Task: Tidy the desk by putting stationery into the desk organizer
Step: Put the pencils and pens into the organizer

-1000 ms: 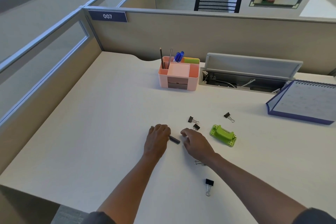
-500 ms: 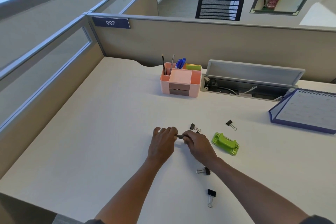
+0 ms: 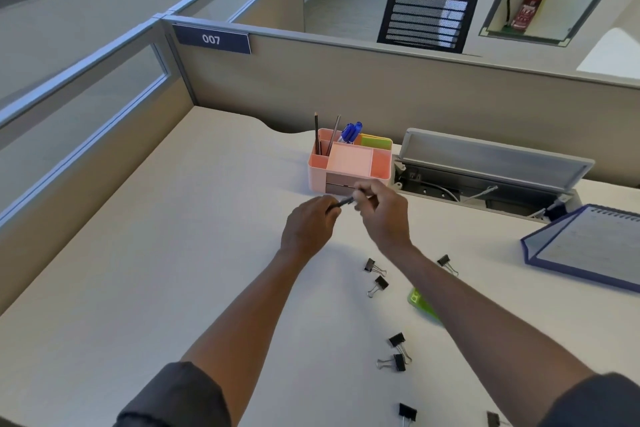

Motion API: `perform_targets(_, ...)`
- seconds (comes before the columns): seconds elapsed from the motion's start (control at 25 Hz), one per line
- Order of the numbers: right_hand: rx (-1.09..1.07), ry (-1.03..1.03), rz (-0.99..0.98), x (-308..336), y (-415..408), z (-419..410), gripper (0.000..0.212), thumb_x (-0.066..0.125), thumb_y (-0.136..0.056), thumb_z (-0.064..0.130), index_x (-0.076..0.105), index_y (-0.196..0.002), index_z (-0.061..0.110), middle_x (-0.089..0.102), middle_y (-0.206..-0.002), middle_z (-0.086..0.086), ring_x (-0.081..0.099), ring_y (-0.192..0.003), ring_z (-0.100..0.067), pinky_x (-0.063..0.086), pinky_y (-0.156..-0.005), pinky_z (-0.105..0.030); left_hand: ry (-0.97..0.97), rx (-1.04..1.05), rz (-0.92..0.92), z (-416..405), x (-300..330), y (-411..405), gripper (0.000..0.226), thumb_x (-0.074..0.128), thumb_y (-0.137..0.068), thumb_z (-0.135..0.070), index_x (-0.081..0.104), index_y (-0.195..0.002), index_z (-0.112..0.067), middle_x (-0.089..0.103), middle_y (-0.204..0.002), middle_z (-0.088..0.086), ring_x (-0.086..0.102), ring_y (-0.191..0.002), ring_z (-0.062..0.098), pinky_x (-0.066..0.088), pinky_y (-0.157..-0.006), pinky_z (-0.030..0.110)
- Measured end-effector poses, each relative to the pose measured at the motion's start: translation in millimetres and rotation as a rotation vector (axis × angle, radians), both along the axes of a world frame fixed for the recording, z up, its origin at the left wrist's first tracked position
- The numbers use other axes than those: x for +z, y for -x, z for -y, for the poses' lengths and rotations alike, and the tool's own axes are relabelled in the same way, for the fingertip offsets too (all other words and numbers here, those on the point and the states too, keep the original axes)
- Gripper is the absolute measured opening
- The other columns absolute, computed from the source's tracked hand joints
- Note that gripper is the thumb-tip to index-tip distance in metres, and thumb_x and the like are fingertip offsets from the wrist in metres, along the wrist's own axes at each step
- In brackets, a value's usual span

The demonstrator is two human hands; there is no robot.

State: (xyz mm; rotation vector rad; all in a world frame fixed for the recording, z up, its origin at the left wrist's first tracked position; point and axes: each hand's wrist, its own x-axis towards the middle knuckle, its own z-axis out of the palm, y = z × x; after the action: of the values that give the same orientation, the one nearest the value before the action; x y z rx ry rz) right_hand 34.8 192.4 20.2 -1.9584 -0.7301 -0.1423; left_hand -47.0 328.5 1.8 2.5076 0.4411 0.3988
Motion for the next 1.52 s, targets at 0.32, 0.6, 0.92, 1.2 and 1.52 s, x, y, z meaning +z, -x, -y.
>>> perform_targets(0.32,-0.084,0.007,0.181,40.2,-86.4,-63.4,0.009,0.064,-0.091,0.019,0.062,-0.097,0.013,0.065,-0.082,0.009,0.065,-0.071,-0.014,0.056,-0.067,-0.036,-0.074,0.08,-0.199,-56.6,-21.0,-39.7,0.072,0.058,-0.096,-0.022,0.015,-0.154,-0.016,0.011,-0.162,0.0,0.019,-0.147,0.02,0.037,-0.109,0.043)
perform_targets(0.6,-0.063,0.266,0.314,34.2,-108.4,-101.9,0.009,0.063,-0.093,0.026,0.059,-0.098,0.019,0.07,-0.082,0.001,0.065,-0.073,-0.024,0.053,-0.06,-0.034,-0.152,0.035,-0.195,-68.5,-34.7,-58.2,0.081,0.061,-0.093,-0.022,0.008,-0.154,-0.016,0.008,-0.163,0.003,0.018,-0.147,0.025,0.033,-0.111,0.043)
perform_targets(0.92,-0.015,0.467,0.269,-0.7,-102.2,-128.7,0.009,0.058,-0.095,0.026,0.059,-0.097,0.017,0.069,-0.084,-0.001,0.062,-0.071,-0.021,0.051,-0.058,-0.032,-0.139,0.027,-0.2,-70.0,-44.2,-59.8,0.084,0.059,-0.094,-0.021,0.001,-0.154,-0.017,0.004,-0.163,0.003,0.014,-0.148,0.027,0.036,-0.11,0.048)
perform_targets(1.2,-0.042,0.516,0.208,-8.0,-106.5,-138.4,0.01,0.058,-0.096,0.026,0.058,-0.102,0.019,0.068,-0.086,-0.001,0.062,-0.072,-0.019,0.055,-0.061,-0.034,-0.113,0.033,-0.21,-68.8,-46.0,-58.4,0.085,0.059,-0.094,-0.023,-0.001,-0.154,-0.018,-0.001,-0.163,0.001,0.012,-0.148,0.027,0.035,-0.111,0.049)
perform_targets(1.52,-0.058,0.501,0.179,-13.0,-110.3,-129.0,0.019,0.06,-0.095,0.019,0.056,-0.113,0.015,0.067,-0.1,-0.003,0.061,-0.086,-0.022,0.045,-0.065,-0.03,-0.076,0.038,-0.203,-66.5,-45.7,-57.4,0.085,0.06,-0.094,-0.021,-0.001,-0.154,-0.02,-0.003,-0.163,0.001,0.012,-0.148,0.027,0.034,-0.112,0.048)
